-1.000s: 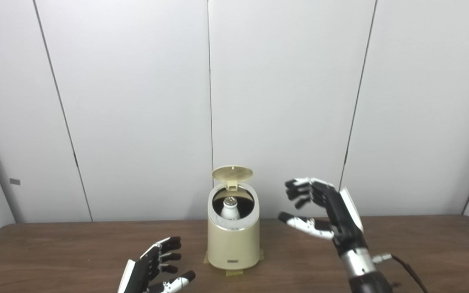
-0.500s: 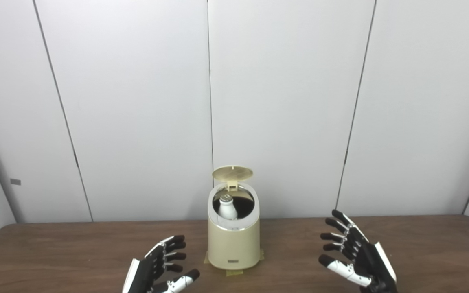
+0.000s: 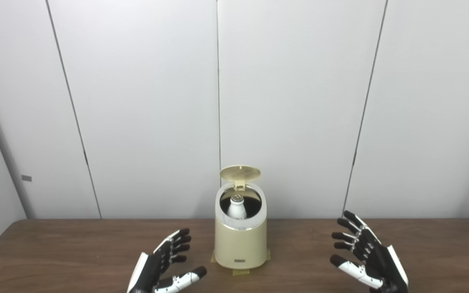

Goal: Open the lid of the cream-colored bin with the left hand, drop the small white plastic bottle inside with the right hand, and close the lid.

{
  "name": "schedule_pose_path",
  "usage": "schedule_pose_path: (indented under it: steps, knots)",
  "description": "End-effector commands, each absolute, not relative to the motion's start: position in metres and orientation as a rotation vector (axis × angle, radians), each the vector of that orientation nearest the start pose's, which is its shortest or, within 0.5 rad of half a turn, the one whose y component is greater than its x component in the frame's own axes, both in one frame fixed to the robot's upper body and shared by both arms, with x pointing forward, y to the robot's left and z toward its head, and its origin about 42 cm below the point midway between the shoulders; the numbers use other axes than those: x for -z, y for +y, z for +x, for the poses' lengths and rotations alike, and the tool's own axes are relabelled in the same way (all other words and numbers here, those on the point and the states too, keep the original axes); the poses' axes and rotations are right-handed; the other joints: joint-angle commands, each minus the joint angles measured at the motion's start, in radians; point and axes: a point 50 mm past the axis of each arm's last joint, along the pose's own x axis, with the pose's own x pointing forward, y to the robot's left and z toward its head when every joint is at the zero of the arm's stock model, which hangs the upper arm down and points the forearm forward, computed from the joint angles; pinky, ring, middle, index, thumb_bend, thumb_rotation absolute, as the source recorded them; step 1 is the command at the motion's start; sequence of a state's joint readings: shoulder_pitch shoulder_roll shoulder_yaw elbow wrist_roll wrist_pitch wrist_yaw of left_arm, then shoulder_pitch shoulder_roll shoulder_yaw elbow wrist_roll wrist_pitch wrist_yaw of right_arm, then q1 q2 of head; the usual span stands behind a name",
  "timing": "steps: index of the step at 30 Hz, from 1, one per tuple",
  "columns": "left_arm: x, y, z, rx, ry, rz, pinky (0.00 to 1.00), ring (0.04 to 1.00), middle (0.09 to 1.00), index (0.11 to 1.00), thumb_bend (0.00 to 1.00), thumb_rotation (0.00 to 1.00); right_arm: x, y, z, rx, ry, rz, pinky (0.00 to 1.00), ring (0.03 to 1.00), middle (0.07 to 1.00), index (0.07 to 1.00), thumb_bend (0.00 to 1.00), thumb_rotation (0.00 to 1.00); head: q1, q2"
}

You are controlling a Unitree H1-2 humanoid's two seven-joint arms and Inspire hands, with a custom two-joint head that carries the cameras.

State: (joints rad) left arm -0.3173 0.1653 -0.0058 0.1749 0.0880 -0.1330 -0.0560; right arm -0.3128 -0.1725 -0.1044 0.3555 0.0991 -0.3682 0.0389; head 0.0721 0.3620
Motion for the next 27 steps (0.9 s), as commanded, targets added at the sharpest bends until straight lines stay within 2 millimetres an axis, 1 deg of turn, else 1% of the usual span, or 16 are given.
schedule_pose_path:
  steps: [1, 3, 6, 9, 11, 14, 16, 20, 22, 24, 27]
  knots:
    - [-0.224, 0.232, 0.412, 0.135, -0.431, 0.294, 0.73, 0.827, 0.863, 0.891, 0.89, 0.29, -0.146, -0.277, 0.388, 0.02, -0.395, -0.041, 0.64, 0.728, 0.843, 0.865, 0.85, 0.34, 0.003, -0.002]
    - [-0.247, 0.229, 0.425, 0.149, -0.461, 0.319, 0.73, 0.843, 0.873, 0.891, 0.91, 0.3, -0.144, -0.277, 0.388, 0.021, -0.391, -0.038, 0.64, 0.734, 0.849, 0.872, 0.83, 0.34, 0.004, -0.001]
    - [-0.277, 0.223, 0.443, 0.171, -0.484, 0.385, 0.78, 0.894, 0.91, 0.916, 0.89, 0.32, -0.14, -0.278, 0.388, 0.023, -0.389, -0.046, 0.62, 0.722, 0.846, 0.876, 0.82, 0.34, 0.002, -0.003]
    - [-0.296, 0.217, 0.458, 0.183, -0.498, 0.439, 0.88, 0.954, 0.942, 0.936, 0.92, 0.34, -0.138, -0.278, 0.387, 0.024, -0.381, -0.038, 0.61, 0.721, 0.847, 0.874, 0.81, 0.33, -0.002, -0.006]
    - [-0.307, 0.213, 0.466, 0.191, -0.509, 0.47, 0.89, 0.968, 0.957, 0.945, 0.93, 0.35, -0.139, -0.276, 0.386, 0.021, -0.38, -0.034, 0.62, 0.717, 0.844, 0.865, 0.83, 0.35, -0.004, -0.006]
    - [-0.32, 0.205, 0.477, 0.206, -0.523, 0.506, 0.88, 0.965, 0.961, 0.948, 0.94, 0.37, -0.137, -0.276, 0.386, 0.017, -0.378, -0.027, 0.62, 0.718, 0.853, 0.872, 0.82, 0.33, -0.005, -0.007]
    - [-0.327, 0.2, 0.485, 0.223, -0.529, 0.524, 0.9, 0.972, 0.969, 0.95, 0.94, 0.36, -0.136, -0.276, 0.386, 0.016, -0.377, -0.021, 0.62, 0.719, 0.855, 0.866, 0.83, 0.33, -0.007, -0.01]
    - [-0.339, 0.191, 0.494, 0.253, -0.531, 0.569, 0.93, 0.986, 0.982, 0.947, 0.94, 0.38, -0.137, -0.273, 0.386, 0.009, -0.385, -0.027, 0.61, 0.71, 0.851, 0.86, 0.83, 0.33, -0.014, -0.01]
    - [-0.344, 0.187, 0.498, 0.262, -0.535, 0.607, 0.94, 0.991, 0.988, 0.946, 0.94, 0.39, -0.139, -0.272, 0.385, 0.011, -0.389, -0.035, 0.58, 0.692, 0.836, 0.851, 0.84, 0.34, -0.018, -0.011]
    - [-0.347, 0.183, 0.502, 0.27, -0.539, 0.65, 0.91, 0.968, 0.966, 0.917, 0.95, 0.41, -0.139, -0.271, 0.385, 0.012, -0.389, -0.04, 0.58, 0.688, 0.836, 0.856, 0.84, 0.36, -0.02, -0.014]
    - [-0.348, 0.179, 0.506, 0.285, -0.526, 0.702, 0.9, 0.937, 0.9, 0.871, 0.95, 0.42, -0.139, -0.27, 0.384, 0.015, -0.388, -0.037, 0.58, 0.684, 0.831, 0.854, 0.86, 0.36, -0.025, -0.013]
